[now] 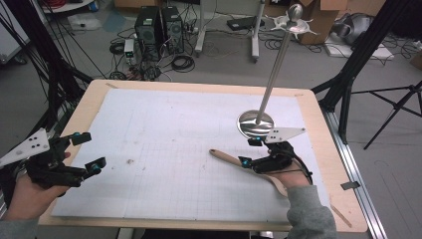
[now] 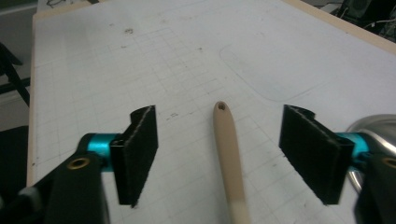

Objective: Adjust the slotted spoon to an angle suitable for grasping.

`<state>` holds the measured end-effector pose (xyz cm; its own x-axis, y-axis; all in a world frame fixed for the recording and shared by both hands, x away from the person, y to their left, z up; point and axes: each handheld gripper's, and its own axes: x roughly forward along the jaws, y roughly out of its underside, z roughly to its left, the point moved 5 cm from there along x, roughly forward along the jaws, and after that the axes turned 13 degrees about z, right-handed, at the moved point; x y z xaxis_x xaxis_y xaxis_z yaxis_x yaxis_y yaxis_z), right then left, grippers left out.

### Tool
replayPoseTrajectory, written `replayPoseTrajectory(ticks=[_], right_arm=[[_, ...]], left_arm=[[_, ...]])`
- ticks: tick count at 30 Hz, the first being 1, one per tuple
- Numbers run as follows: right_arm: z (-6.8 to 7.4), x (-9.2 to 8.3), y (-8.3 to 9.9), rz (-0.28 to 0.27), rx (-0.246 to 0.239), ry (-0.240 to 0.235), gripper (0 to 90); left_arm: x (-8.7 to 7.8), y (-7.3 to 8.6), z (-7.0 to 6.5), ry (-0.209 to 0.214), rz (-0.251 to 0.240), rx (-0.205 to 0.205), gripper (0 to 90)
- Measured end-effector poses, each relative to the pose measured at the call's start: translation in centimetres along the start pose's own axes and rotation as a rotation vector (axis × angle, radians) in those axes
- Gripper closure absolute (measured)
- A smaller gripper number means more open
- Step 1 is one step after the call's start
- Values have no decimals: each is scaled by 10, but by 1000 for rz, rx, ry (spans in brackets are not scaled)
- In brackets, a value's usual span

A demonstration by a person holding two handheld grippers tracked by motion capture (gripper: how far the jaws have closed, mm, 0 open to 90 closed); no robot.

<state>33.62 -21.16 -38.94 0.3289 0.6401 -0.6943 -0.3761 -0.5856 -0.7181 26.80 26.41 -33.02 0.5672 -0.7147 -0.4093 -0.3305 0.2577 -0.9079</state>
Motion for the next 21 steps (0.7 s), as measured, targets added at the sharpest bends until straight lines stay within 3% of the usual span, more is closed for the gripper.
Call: replayPoseTrajectory(ticks=[3, 15, 21], right_arm=[[-5, -9, 5, -3, 19, -2, 140], [-13, -25, 20, -4, 16, 24, 126], [-12, -27, 28, 31, 22, 10, 137]], left_arm=[[1, 0, 0, 3, 3, -3, 35], [1, -6, 0, 11, -12, 9, 35], [-1, -8, 1, 10, -21, 5, 35]])
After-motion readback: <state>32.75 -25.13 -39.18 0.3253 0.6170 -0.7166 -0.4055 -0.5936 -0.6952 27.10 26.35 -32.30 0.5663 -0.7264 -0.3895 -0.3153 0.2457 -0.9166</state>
